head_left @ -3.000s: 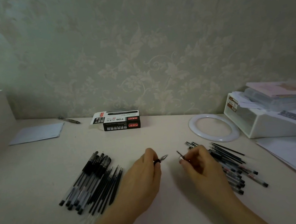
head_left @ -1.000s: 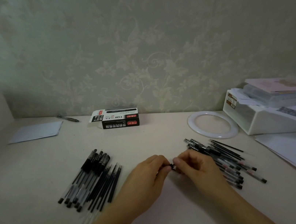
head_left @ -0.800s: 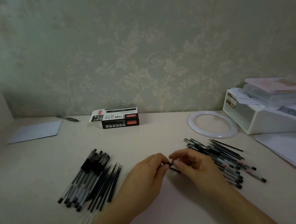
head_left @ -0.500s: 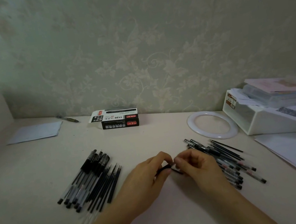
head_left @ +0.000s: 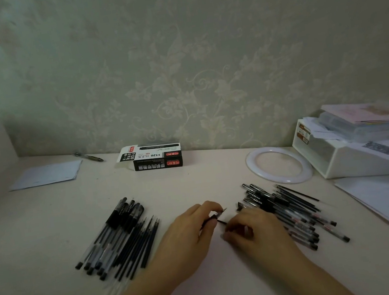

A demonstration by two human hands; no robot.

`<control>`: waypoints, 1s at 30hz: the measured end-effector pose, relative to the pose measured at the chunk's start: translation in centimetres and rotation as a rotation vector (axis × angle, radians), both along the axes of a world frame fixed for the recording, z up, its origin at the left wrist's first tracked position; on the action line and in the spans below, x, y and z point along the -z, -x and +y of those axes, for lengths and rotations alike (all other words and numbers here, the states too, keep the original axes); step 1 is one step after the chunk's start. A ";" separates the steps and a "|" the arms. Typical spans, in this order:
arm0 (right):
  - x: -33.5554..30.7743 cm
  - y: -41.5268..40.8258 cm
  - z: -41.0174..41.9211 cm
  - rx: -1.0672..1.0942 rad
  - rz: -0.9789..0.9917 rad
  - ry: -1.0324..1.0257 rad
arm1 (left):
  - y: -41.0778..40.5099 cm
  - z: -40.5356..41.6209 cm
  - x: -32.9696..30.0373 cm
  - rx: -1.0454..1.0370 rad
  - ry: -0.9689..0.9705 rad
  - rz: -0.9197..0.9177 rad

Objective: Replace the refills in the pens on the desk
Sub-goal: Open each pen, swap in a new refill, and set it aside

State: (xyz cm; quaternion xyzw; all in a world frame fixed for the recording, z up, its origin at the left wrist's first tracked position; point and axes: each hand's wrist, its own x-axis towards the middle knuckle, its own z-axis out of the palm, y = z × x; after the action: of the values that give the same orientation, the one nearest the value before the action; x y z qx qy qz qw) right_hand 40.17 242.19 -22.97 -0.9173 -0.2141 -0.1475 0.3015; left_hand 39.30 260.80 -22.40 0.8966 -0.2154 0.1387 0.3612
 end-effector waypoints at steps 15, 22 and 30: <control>-2.5 1.2 1.0 -0.036 0.444 -0.744 | 0.3 -0.8 -0.6 0.053 0.115 -0.112; -2.7 0.8 0.8 0.081 0.520 -1.015 | 0.2 -0.7 -0.5 0.027 0.064 -0.118; -2.0 0.2 0.4 0.072 0.618 -1.277 | 0.3 -0.7 -0.6 0.021 0.040 -0.094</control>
State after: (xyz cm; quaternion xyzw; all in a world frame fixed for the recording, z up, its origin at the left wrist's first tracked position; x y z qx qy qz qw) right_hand 39.97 242.55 -21.00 -0.5677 0.0399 0.0130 0.8221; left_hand 38.97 260.11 -21.78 0.8794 -0.2387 0.1812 0.3700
